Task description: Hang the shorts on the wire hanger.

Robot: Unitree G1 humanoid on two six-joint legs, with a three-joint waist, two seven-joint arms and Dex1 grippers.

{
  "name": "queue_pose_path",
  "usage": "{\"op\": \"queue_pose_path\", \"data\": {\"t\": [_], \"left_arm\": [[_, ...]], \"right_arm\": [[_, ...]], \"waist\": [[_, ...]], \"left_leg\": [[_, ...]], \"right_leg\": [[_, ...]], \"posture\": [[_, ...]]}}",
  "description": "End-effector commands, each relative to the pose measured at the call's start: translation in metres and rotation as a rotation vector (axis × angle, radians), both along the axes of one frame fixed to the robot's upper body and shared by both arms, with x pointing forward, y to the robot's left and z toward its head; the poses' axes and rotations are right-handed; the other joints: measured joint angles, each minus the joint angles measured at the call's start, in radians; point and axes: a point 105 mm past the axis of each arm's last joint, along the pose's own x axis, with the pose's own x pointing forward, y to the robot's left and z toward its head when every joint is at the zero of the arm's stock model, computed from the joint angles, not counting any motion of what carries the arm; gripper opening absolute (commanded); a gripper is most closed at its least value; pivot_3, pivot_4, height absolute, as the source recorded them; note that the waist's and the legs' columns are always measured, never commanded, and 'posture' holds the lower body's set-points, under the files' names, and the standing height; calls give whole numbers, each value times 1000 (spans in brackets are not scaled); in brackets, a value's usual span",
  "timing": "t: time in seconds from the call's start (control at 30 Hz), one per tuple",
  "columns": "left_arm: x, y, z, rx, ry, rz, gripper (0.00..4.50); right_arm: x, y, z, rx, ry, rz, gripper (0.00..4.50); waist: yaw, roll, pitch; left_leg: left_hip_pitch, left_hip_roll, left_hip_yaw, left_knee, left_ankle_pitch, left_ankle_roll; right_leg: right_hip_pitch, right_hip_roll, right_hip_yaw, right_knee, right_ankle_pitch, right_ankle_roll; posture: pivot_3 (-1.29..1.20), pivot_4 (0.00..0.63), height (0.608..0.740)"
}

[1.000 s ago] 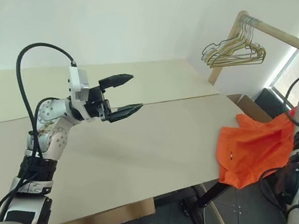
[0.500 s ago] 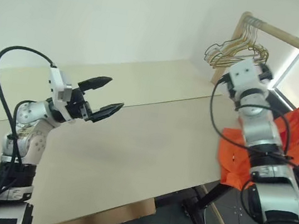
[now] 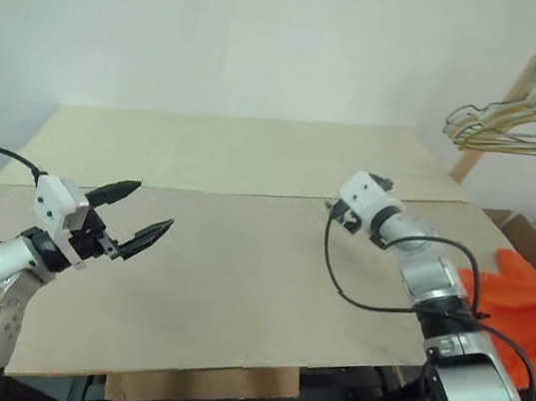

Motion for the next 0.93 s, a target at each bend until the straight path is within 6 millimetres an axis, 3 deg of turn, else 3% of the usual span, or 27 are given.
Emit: {"op": "queue_pose_path", "data": {"t": [0.03,0.23,0.57,0.93], "left_arm": [[-6,-2,10,-2,-45,3,4500],[-8,-3,3,-33,22,-4,4500],[-21,-5,-20,75,150,-93,4500],[-21,-4,-27,116,185,-113,4500]], "right_arm": [[-9,9,14,-9,-53,88,4471],[-18,11,3,-29,-20,122,4471],[-48,8,-9,-113,126,300,4471],[-47,4,-11,-155,132,300,4471]], "waist": [[27,0,0],[80,-1,-1],[100,-2,-1],[105,-2,-1]], "left_leg": [[0,0,2,0,0,0],[0,1,6,0,0,0],[-2,2,6,0,0,0],[-2,3,5,0,0,0]], "right_leg": [[0,0,-1,0,0,0],[-1,2,-2,0,0,-3],[-1,2,-5,-2,-1,-5],[-1,4,-6,-2,-3,-6]], "posture": [[251,0,740],[279,0,740],[278,0,740],[271,0,740]]}}
